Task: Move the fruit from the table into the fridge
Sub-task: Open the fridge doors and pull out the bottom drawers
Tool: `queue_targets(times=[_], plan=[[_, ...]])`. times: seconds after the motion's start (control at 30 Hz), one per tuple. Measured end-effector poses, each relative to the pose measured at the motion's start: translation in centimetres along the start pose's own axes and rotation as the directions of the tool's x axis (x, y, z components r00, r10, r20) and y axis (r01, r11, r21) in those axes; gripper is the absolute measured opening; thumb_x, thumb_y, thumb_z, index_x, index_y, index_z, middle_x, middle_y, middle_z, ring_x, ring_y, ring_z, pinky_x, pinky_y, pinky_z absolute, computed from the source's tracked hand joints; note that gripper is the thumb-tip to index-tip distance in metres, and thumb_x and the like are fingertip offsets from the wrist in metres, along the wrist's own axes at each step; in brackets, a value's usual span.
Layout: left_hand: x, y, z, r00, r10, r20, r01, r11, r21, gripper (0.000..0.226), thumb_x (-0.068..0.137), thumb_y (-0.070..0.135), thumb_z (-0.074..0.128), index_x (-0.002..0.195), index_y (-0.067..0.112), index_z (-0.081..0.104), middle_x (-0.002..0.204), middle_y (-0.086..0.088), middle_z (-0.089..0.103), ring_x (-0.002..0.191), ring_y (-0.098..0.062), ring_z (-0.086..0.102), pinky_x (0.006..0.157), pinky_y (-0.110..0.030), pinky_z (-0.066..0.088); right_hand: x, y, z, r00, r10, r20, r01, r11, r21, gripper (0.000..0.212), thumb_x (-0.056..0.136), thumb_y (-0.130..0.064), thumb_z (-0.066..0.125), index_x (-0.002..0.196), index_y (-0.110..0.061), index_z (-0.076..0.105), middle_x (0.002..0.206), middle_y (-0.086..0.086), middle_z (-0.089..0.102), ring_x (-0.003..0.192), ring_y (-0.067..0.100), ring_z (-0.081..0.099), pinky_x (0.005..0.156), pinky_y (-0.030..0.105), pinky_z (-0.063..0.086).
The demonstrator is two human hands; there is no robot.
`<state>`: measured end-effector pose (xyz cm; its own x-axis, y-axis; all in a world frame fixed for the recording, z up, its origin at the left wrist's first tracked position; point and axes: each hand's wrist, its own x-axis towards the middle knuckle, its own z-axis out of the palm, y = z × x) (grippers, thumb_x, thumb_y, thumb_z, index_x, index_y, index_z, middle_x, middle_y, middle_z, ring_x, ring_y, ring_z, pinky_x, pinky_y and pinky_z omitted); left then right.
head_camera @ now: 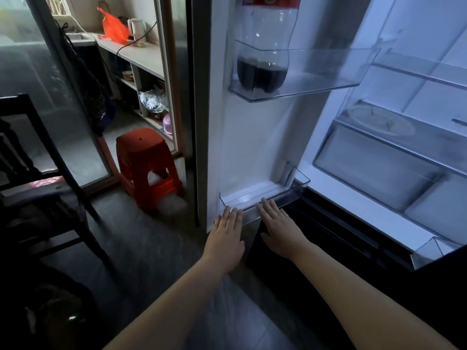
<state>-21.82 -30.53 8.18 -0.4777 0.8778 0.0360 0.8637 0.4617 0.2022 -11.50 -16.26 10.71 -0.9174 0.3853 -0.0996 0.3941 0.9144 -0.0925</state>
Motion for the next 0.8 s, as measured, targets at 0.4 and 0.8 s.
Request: queue_targets(times=[0.4, 0.8], plan=[[4.1, -6.8, -1.7, 0.998, -0.064, 0.02, 0.064, 0.998, -0.005, 0.079, 0.094, 0.03, 0.046, 0.149, 0.014, -0.009, 0.158, -0.006, -0.011, 0.144, -0.019, -0.014, 0.119, -0.037, 0.001, 6.6, -2.5, 0.4, 1.0, -0.022, -0.002, 0.022, 0.998, -0.055, 0.077, 0.092, -0.021, 0.043, 0.15, -0.022, -0.007, 0.159, 0.005, -0.01, 0.144, 0.021, -0.015, 0.119, 0.04, -0.001], [7.0, -9.5, -2.0, 0.993, -0.112, 0.042, 0.11, 0.993, 0.049, 0.097, 0.088, 0.039, 0.057, 0.147, 0.012, -0.015, 0.157, -0.01, -0.017, 0.143, -0.023, -0.015, 0.118, -0.039, 0.003, 10.5, -2.7, 1.2, 0.998, -0.053, -0.028, 0.05, 0.995, -0.092, 0.077, 0.093, -0.037, 0.041, 0.149, -0.02, -0.009, 0.159, 0.004, -0.005, 0.145, 0.023, -0.009, 0.119, 0.043, 0.0]])
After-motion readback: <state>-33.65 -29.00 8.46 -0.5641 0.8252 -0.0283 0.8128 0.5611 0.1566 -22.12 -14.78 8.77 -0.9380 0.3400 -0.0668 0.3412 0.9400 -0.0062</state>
